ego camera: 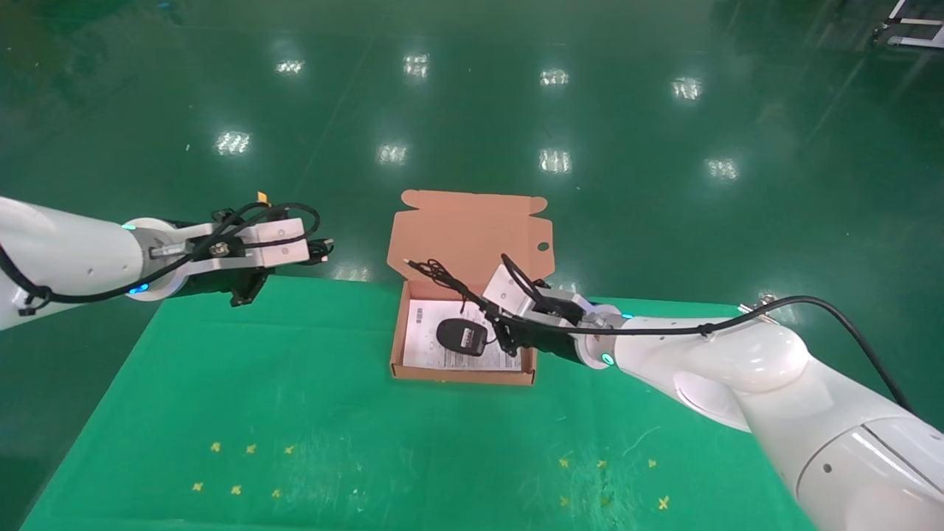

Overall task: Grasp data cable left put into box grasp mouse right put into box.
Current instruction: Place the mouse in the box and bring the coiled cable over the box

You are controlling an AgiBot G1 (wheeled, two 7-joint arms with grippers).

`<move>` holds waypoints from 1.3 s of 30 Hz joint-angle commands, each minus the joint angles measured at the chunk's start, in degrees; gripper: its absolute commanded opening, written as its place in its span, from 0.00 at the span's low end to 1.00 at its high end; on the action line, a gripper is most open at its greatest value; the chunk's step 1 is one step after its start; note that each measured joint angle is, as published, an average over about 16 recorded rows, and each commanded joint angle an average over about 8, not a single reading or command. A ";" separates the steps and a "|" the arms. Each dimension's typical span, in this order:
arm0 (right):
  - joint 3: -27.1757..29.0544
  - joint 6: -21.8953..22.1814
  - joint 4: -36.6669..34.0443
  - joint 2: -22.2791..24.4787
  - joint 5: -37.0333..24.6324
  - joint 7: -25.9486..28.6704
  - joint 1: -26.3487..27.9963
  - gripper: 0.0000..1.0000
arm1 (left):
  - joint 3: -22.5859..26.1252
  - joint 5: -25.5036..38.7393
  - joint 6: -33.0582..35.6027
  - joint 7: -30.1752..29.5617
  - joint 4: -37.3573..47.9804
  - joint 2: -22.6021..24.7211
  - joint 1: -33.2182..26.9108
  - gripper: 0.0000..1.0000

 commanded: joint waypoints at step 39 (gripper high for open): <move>0.15 6.12 43.43 38.99 0.47 9.01 -4.08 1.00 | 9.57 -22.21 -31.93 31.68 33.88 21.51 4.36 0.00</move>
